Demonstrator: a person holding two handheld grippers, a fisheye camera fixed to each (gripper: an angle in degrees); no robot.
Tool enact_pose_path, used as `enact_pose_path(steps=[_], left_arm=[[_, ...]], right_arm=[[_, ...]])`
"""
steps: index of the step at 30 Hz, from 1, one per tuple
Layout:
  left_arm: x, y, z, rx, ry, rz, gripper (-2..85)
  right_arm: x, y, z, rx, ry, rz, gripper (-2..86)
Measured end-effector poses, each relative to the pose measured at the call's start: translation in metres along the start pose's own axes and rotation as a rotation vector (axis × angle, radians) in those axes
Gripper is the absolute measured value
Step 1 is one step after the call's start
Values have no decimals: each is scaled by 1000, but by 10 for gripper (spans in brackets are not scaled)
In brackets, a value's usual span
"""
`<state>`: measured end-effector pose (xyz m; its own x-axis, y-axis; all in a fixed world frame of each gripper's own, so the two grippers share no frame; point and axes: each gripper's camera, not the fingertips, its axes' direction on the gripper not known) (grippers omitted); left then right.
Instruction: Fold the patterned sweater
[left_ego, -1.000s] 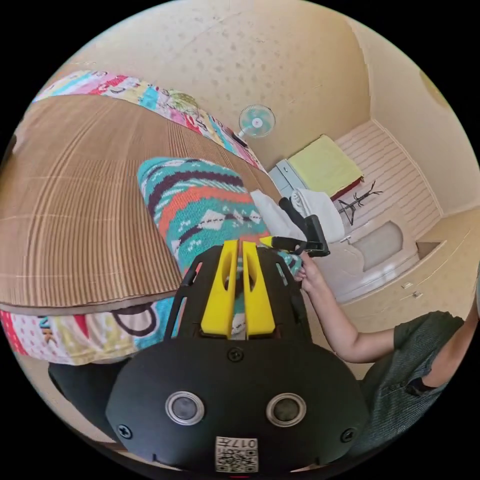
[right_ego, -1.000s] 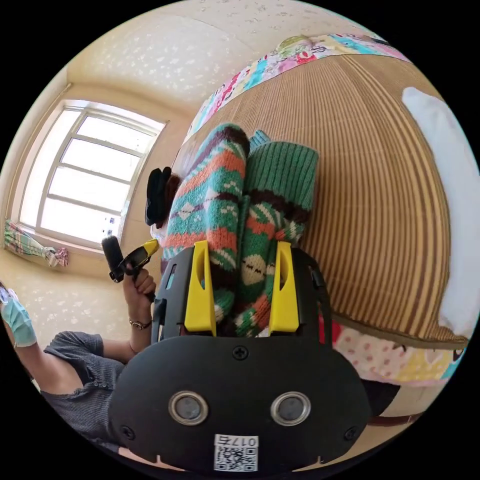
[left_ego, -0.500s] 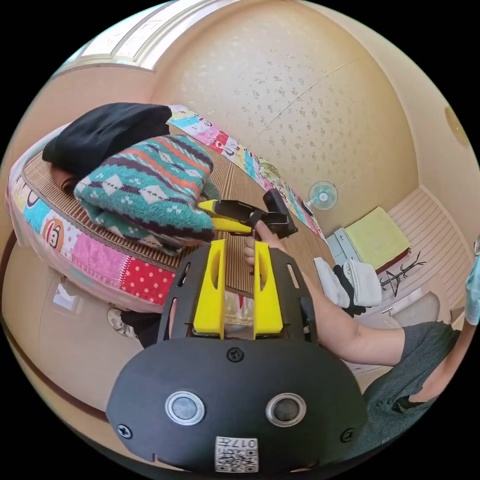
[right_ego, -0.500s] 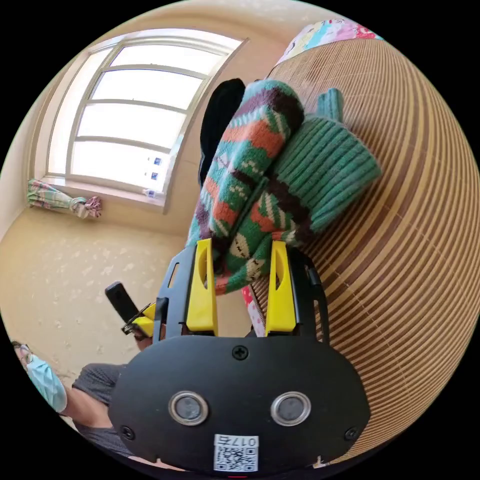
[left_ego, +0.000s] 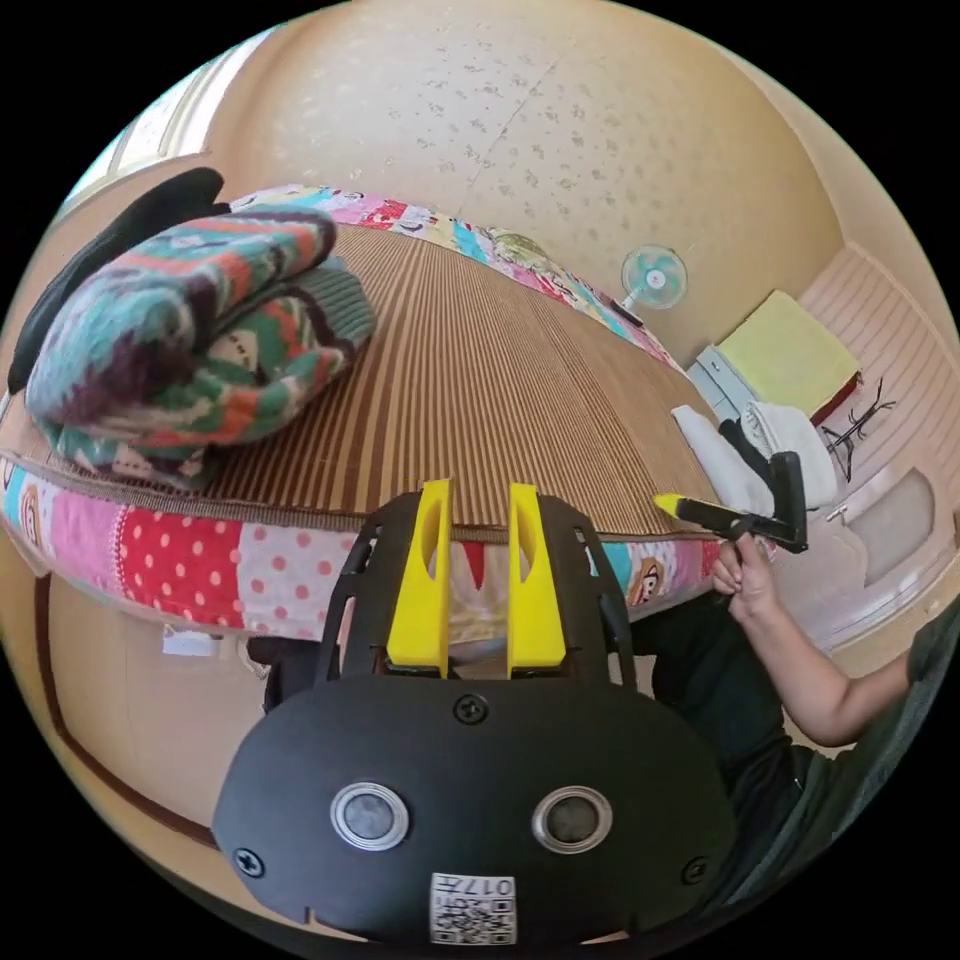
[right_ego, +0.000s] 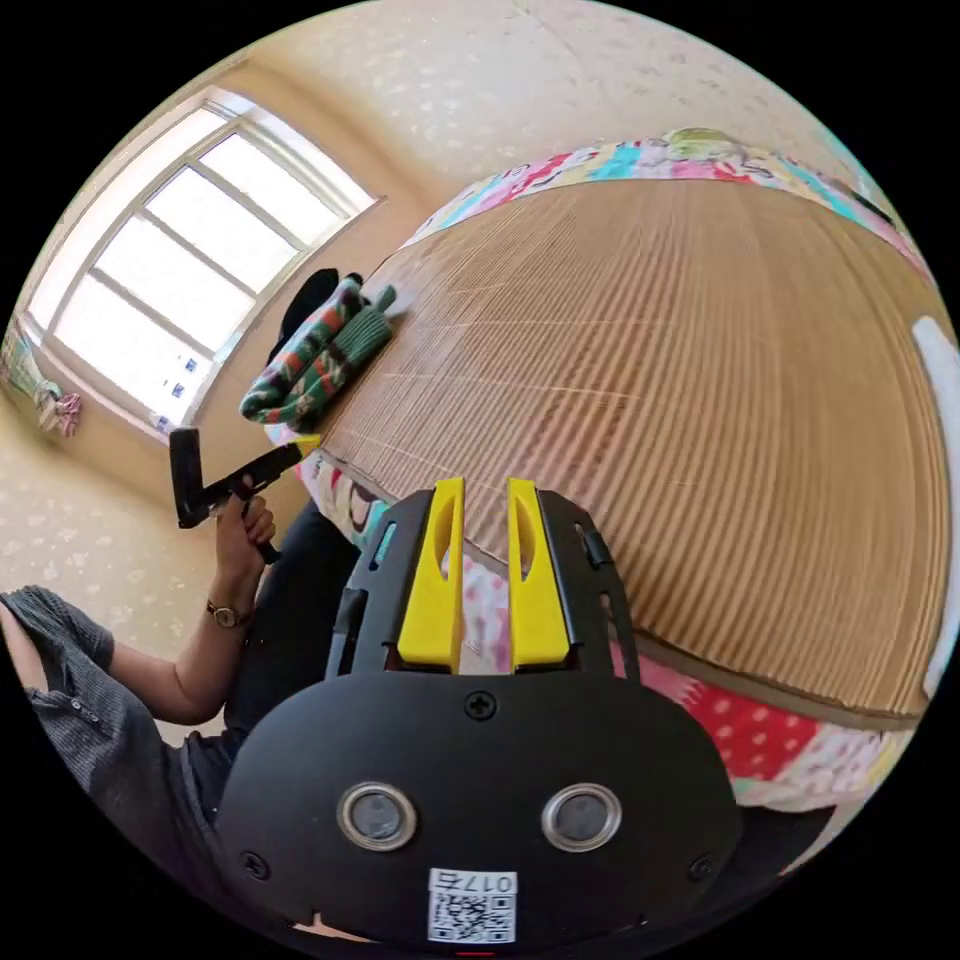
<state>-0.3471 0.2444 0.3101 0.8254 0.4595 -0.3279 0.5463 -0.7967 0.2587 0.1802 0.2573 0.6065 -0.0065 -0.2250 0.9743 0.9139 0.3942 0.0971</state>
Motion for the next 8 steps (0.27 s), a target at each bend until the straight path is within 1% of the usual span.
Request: enact_pose_path(steps=[1,3,4,5,7,8], left_arm=[[18,-12,18,-10,-28,52,86],[36,-22,52,-36,-112,113,77],[40,-22,78,-60,-193,144,68],[43,-13,80,31,-200,174,59],[36,-12,81,47,-159,110,48],[33,-10,81,66,-140,94,45]], right_arm=[[6,4,-10,22,49,17,69],[28,21,-50,104,237,108,78],[33,25,-60,125,278,130,82],[43,33,-78,165,364,180,90],[61,46,-104,218,481,286,100],[74,58,-121,267,562,380,100]])
